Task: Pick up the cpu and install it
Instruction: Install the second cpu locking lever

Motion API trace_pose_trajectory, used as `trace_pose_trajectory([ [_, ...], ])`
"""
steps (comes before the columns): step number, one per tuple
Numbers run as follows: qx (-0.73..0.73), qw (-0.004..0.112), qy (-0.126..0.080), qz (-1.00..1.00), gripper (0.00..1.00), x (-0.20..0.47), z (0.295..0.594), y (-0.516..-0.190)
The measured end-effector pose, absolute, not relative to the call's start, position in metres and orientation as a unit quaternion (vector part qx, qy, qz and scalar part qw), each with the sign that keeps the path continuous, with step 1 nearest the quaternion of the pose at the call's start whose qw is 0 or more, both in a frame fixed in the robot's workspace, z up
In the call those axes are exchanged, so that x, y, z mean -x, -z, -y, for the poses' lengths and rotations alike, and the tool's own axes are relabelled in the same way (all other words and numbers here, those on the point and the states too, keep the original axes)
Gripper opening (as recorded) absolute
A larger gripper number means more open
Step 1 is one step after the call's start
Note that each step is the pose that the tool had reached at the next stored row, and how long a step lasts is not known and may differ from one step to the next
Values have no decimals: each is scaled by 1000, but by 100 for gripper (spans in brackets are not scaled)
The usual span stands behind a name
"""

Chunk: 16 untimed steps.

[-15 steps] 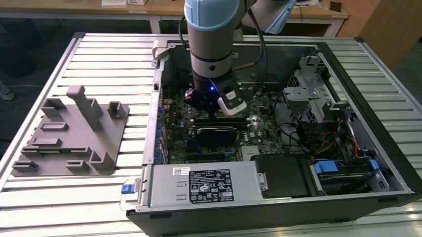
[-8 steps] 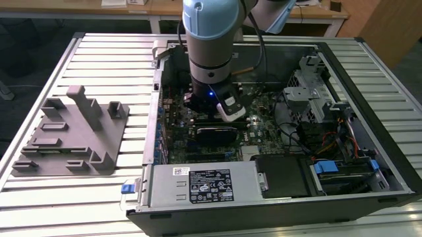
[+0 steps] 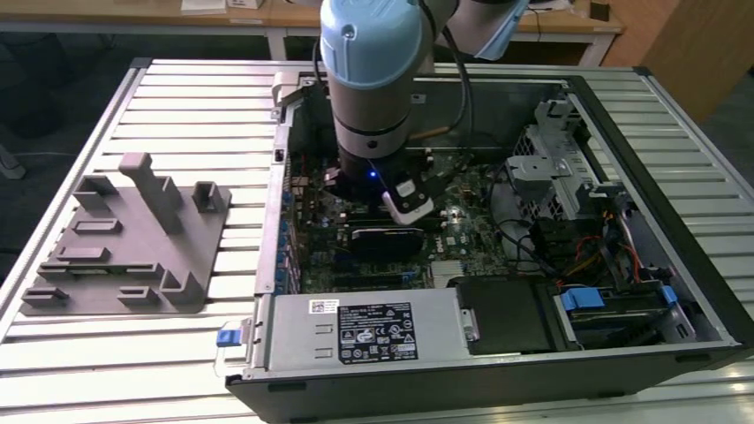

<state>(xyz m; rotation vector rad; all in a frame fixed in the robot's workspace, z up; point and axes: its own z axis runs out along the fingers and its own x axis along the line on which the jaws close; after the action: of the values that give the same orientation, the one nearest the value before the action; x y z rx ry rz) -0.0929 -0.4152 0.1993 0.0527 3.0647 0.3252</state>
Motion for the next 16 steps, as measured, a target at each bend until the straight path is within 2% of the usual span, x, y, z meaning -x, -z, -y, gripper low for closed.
trace_pose_trajectory([
  [16,-18,29,-125,-992,11,97,414,-193],
])
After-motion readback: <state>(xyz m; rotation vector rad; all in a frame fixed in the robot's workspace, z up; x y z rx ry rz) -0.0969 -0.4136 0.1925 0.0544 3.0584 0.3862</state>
